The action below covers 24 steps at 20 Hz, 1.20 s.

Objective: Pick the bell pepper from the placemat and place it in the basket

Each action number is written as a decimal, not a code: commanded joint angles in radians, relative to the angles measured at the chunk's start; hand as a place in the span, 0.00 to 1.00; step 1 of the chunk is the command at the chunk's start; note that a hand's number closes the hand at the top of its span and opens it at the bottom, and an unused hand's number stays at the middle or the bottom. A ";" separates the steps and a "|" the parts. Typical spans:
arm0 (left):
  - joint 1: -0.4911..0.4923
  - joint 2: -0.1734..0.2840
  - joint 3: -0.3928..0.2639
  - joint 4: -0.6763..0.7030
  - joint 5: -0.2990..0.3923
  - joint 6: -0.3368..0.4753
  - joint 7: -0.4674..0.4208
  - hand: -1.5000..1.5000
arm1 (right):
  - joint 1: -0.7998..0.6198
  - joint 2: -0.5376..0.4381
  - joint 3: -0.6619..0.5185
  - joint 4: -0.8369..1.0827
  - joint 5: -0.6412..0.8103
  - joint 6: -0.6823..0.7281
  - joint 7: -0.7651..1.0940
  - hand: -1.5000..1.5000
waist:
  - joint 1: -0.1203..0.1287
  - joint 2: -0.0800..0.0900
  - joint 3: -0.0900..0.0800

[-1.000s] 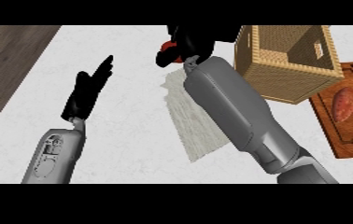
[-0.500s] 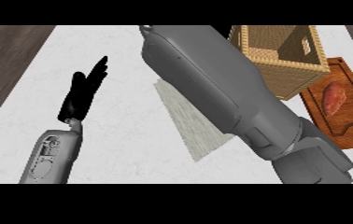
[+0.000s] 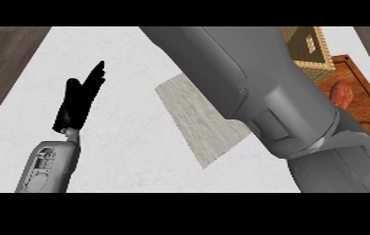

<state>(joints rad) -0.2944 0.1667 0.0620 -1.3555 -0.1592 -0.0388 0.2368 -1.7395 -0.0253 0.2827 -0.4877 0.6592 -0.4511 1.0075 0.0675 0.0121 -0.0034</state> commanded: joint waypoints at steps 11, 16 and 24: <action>0.022 0.002 0.019 -0.028 0.009 0.009 0.015 0.50 | -0.096 -0.176 0.013 0.308 0.063 0.348 0.011 1.00 | -0.040 -0.004 0.002; 0.075 0.060 0.057 -0.010 0.047 -0.056 -0.043 0.50 | -0.036 -0.241 0.033 0.315 0.097 0.353 -0.044 1.00 | -0.051 -0.007 0.002; 0.044 0.018 0.046 0.005 0.018 -0.001 -0.026 0.50 | 0.156 -0.218 0.005 0.197 0.080 0.299 -0.158 1.00 | -0.068 -0.012 0.003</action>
<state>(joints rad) -0.2208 0.1815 0.0955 -1.3726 -0.1443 -0.0430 0.2059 -1.6660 -0.2552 0.3002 -0.2402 0.7477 -0.1350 0.8902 0.0097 0.0022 -0.0002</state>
